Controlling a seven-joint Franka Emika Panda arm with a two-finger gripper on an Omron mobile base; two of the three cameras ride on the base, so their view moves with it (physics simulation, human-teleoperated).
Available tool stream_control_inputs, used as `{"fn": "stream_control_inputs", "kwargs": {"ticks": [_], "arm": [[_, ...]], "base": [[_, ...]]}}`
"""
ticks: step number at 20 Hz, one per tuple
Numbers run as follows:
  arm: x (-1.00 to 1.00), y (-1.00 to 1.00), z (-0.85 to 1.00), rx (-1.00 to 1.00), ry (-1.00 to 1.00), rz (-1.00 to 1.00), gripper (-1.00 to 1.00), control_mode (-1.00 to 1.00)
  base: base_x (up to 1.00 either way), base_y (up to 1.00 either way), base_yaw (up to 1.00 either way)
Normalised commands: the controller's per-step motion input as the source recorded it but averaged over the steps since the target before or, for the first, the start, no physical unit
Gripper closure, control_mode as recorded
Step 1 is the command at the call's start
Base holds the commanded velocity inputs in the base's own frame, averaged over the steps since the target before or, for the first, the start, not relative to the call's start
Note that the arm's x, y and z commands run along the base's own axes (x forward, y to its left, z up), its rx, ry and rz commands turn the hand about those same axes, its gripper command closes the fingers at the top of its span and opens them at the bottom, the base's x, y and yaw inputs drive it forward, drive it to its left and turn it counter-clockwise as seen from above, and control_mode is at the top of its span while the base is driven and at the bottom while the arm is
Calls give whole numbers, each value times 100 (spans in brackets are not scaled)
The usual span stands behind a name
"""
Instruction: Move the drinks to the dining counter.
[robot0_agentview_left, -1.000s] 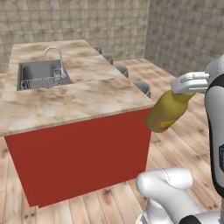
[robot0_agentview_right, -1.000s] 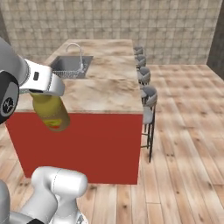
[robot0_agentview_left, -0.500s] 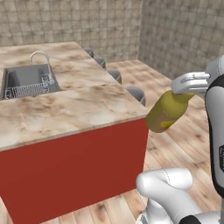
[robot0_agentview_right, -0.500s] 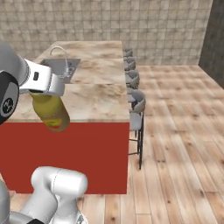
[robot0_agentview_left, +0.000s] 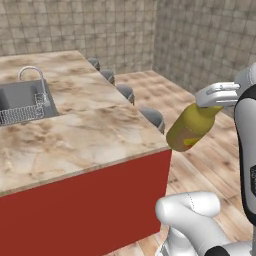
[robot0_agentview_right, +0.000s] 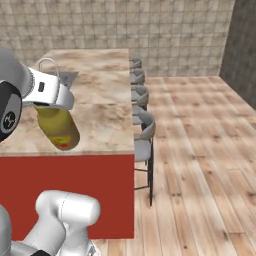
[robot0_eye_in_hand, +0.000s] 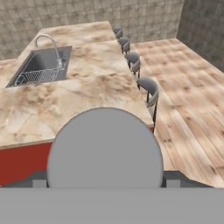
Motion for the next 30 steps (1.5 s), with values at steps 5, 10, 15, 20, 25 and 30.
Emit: {"fn": "stream_control_inputs", "kwargs": {"ticks": [5,10,15,20,25,30], "arm": [[0,0,0,0,0,0,100,100],[0,0,0,0,0,0,100,100],[0,0,0,0,0,0,100,100],[0,0,0,0,0,0,100,100],[0,0,0,0,0,0,100,100],[0,0,0,0,0,0,100,100]], "base": [[63,-25,-8],[61,-20,-8],[55,-14,-7],[56,-12,-6],[55,-13,-7],[36,-1,-4]]}}
